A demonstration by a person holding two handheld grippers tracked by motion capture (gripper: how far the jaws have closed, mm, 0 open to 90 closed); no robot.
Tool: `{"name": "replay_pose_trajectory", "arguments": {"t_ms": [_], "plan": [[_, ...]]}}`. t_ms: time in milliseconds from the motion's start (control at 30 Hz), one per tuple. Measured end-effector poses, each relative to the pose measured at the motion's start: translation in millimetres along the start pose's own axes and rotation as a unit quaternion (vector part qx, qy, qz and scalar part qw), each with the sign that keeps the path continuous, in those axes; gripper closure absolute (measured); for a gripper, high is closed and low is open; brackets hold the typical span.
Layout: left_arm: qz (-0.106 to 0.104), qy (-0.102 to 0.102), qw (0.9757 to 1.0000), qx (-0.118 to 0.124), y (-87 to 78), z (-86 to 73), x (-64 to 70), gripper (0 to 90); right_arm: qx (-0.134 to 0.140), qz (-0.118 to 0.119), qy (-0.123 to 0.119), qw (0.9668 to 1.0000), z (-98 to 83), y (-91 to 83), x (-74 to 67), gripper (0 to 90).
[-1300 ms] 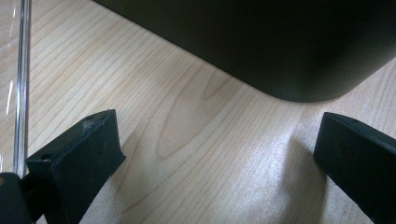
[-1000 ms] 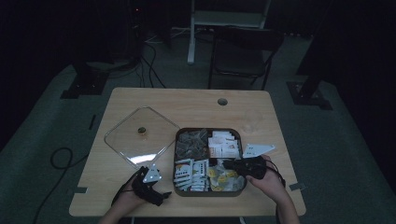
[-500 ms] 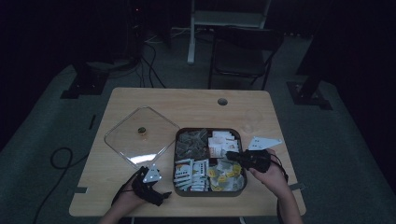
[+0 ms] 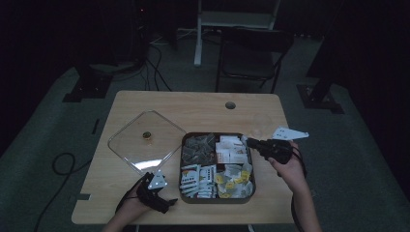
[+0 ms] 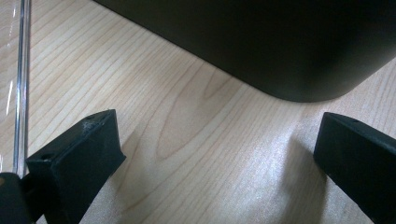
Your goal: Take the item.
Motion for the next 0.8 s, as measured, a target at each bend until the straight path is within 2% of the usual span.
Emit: {"name": "replay_pose_trajectory", "arguments": {"t_ms": [233, 533, 800], "plan": [[0.0, -0.001, 1.0, 0.0, 0.0, -0.1, 0.1, 1.4, 0.014, -0.026, 0.009, 0.9995, 13.8, -1.2, 24.7, 87.2], [0.0, 0.0, 1.0, 0.0, 0.0, -0.1, 0.1, 1.4, 0.033, -0.041, 0.028, 0.9982, 25.2, 0.9, 47.0, 87.1], [0.0, 0.0, 1.0, 0.0, 0.0, -0.1, 0.1, 1.4, 0.044, -0.061, 0.044, 0.9962, 34.2, 6.4, 73.0, 87.0]]}}
Point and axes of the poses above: each handheld gripper's, and its own axes: y roughly forward along the jaws, z roughly out of its top, x roughly to its right, the point moved 6 cm from there along y, roughly forward along the jaws, and after that the axes turned 1 degree about y, right-handed, at the moved point
